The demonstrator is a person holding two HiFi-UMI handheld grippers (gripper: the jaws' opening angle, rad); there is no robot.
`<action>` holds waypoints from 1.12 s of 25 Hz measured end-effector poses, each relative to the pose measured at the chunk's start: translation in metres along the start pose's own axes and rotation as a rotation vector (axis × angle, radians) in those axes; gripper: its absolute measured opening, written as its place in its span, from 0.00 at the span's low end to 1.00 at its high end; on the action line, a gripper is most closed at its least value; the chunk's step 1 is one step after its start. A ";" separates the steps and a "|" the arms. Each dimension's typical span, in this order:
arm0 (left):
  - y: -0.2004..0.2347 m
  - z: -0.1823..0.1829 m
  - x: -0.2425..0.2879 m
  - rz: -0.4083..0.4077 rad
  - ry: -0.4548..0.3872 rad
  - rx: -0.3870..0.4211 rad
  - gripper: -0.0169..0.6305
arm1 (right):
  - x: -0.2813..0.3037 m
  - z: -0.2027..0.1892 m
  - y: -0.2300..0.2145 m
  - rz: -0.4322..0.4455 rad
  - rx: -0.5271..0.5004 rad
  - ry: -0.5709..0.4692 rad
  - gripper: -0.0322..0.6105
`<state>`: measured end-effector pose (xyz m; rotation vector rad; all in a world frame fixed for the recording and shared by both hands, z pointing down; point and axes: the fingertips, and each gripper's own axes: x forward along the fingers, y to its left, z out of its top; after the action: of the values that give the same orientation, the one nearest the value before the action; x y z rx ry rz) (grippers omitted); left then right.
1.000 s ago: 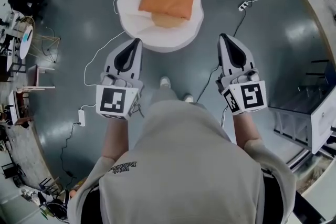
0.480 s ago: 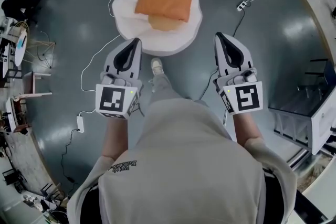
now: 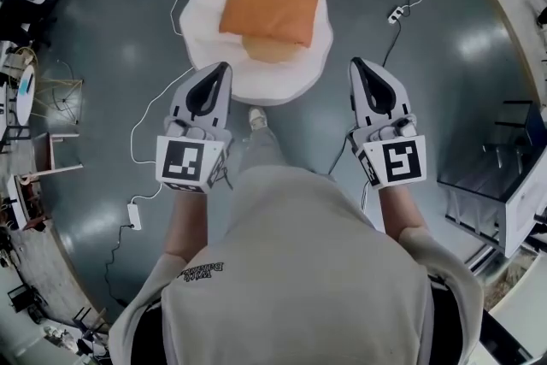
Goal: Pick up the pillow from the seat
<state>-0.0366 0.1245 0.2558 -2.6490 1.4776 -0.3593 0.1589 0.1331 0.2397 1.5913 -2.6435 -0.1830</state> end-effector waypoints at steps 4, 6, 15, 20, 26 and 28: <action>0.044 -0.008 0.025 -0.005 -0.002 -0.024 0.04 | 0.054 -0.008 0.001 0.015 0.005 0.034 0.06; 0.067 -0.015 0.035 -0.003 -0.007 -0.038 0.04 | 0.080 -0.012 0.002 0.017 0.011 0.047 0.06; 0.157 -0.032 0.091 -0.023 0.022 -0.075 0.04 | 0.184 -0.026 0.002 -0.015 0.049 0.101 0.06; 0.206 -0.039 0.117 -0.044 0.037 -0.050 0.04 | 0.240 -0.025 0.009 -0.031 0.045 0.124 0.06; 0.255 -0.048 0.135 -0.068 0.050 -0.065 0.04 | 0.291 -0.017 0.012 -0.085 0.030 0.126 0.06; 0.267 -0.048 0.142 -0.086 0.040 -0.059 0.04 | 0.305 -0.015 0.014 -0.094 0.032 0.127 0.06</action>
<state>-0.1972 -0.1355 0.2750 -2.7742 1.4089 -0.3828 0.0052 -0.1307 0.2507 1.6787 -2.4917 -0.0424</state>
